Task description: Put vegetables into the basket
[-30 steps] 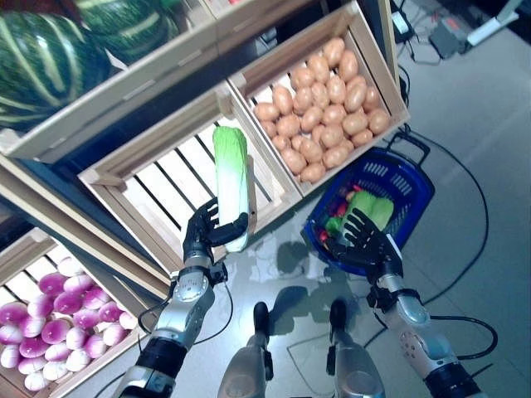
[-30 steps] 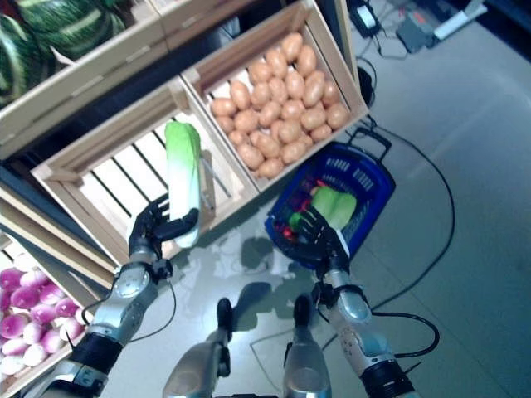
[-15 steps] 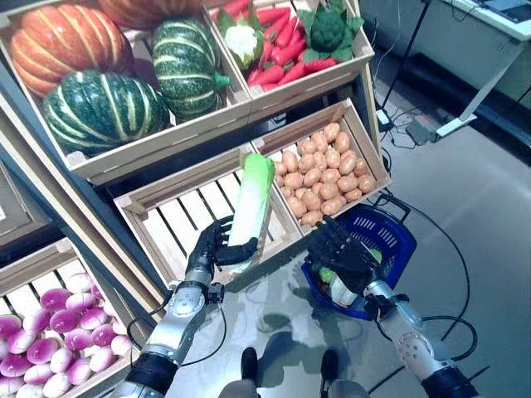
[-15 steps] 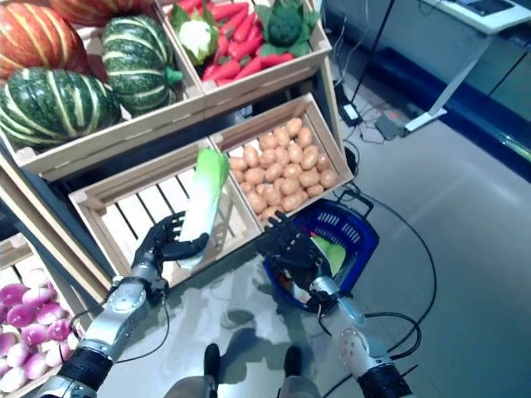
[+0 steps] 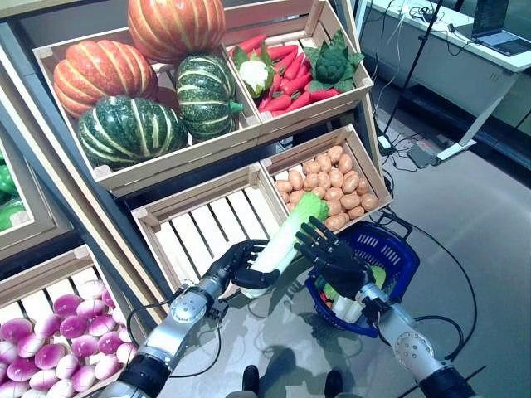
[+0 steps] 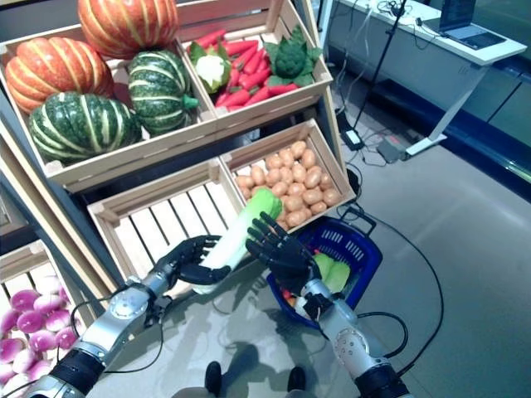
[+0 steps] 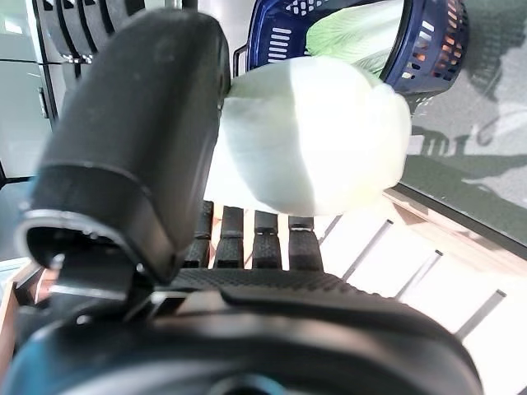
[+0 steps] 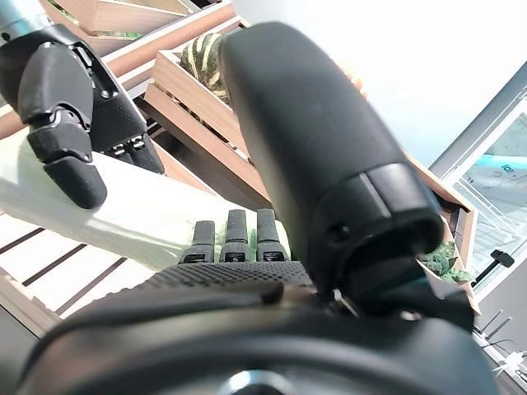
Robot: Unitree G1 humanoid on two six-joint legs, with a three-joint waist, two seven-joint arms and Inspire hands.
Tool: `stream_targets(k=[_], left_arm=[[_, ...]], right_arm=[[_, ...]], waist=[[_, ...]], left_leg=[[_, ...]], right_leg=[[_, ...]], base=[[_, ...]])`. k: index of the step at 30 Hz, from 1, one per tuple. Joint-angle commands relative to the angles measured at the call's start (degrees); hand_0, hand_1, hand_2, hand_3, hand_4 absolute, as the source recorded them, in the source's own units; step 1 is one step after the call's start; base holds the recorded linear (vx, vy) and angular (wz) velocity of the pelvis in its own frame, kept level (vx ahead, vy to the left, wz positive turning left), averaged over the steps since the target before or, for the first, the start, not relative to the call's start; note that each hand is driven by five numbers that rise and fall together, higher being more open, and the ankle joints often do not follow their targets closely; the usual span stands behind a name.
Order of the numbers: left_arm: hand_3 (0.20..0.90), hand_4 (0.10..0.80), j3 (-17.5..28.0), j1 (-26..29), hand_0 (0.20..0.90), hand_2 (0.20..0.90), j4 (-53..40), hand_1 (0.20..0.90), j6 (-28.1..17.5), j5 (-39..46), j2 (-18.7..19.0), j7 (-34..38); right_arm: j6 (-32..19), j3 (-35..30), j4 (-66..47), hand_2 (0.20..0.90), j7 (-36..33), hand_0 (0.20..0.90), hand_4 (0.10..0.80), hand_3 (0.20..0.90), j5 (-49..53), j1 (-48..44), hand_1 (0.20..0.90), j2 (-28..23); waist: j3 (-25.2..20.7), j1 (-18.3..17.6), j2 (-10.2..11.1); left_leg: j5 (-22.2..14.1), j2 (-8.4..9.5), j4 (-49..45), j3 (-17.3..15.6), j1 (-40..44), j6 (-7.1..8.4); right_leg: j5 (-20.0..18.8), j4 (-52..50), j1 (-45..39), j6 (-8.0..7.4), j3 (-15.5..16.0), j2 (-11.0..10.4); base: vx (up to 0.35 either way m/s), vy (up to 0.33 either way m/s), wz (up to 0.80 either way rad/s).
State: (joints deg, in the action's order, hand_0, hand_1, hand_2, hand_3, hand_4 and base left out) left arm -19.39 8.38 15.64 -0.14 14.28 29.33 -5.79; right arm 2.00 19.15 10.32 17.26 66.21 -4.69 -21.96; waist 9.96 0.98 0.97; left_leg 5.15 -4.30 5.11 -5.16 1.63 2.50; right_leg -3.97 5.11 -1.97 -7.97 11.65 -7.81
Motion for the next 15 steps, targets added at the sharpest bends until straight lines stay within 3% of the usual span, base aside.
stream_targets(k=[1,15], left_arm=[[0.3,0.4,-1.79,5.04,0.3,0.3,-2.26,0.3,-6.7,-1.15,2.28,-3.27],[0.3,0.4,-4.28,6.58,0.3,0.3,-1.92,0.3,-6.97,-7.2,3.83,5.28]], right_arm=[[-3.81,1.2,-5.98,0.9,5.72,0.9,0.8,0.9,5.28,-6.06,0.9,1.74],[-7.23,2.25,-5.3,0.9,-1.43,0.9,0.8,0.9,7.64,-9.38,0.9,3.57]], waist=[[-5.35,-0.07,0.15],[-5.82,-0.22,-0.11]], left_leg=[[-5.61,0.78,-0.11,-2.52,1.71,0.29],[-5.74,0.54,-0.11,-2.56,1.81,0.37]], right_leg=[[2.52,-0.82,-2.62,-0.36,1.59,-0.95],[2.41,-0.83,-2.33,-0.68,0.56,-1.22]], base=[[0.0,0.0,0.0],[0.0,0.0,0.0]])
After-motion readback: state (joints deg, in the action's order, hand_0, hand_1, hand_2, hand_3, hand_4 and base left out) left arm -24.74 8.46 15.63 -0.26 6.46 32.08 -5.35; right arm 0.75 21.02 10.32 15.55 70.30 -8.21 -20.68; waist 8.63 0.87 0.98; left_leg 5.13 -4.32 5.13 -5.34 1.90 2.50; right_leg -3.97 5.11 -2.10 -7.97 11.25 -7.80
